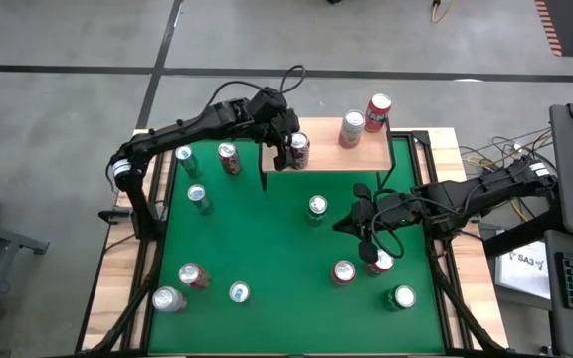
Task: Place canned beverage on shelf
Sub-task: Put the middle red soda can on the shelf
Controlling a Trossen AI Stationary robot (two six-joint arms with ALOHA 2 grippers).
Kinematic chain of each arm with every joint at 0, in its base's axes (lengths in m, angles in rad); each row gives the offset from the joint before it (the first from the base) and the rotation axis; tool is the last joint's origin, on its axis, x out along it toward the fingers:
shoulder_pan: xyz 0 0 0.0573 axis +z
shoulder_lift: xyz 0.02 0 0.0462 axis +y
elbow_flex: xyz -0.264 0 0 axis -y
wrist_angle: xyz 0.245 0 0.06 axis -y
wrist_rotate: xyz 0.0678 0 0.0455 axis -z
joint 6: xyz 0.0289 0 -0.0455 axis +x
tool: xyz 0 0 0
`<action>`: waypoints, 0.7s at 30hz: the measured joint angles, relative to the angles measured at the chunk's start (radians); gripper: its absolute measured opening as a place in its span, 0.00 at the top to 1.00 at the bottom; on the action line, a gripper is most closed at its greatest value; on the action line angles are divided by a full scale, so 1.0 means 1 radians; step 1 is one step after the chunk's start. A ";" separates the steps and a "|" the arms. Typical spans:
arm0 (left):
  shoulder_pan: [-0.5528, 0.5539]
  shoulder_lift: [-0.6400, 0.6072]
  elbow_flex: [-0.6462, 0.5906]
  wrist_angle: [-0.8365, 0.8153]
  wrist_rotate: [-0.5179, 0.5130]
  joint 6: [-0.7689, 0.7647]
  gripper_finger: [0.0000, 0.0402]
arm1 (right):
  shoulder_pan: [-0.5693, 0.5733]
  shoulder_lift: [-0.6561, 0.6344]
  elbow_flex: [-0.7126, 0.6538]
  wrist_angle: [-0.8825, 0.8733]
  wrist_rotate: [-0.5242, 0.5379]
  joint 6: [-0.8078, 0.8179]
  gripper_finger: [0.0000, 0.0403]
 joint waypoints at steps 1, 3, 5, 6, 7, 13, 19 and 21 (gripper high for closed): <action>0.000 -0.003 0.002 -0.004 0.000 0.004 0.07 | 0.000 0.000 0.000 0.000 0.000 0.000 0.97; 0.000 -0.016 0.007 -0.008 0.000 0.012 0.07 | 0.000 0.000 0.000 0.003 0.006 0.000 0.97; 0.000 -0.036 0.014 -0.014 0.000 0.023 0.07 | 0.000 0.000 0.000 0.008 0.030 0.000 0.97; 0.000 -0.044 0.014 -0.016 0.001 0.027 0.07 | -0.002 0.000 0.000 0.013 0.042 0.000 0.97; 0.000 -0.055 0.014 -0.016 0.000 0.029 0.07 | -0.003 0.000 0.000 0.021 0.050 0.000 0.97; -0.018 -0.136 -0.012 -0.025 0.007 0.032 0.08 | -0.049 0.000 0.000 0.066 0.051 -0.003 0.97; -0.072 -0.280 -0.233 0.143 0.008 0.008 0.17 | -0.137 0.014 0.000 0.091 0.052 -0.003 0.97; -0.094 -0.345 -0.334 0.230 0.007 0.005 0.21 | -0.171 0.025 0.000 0.101 0.052 -0.001 0.97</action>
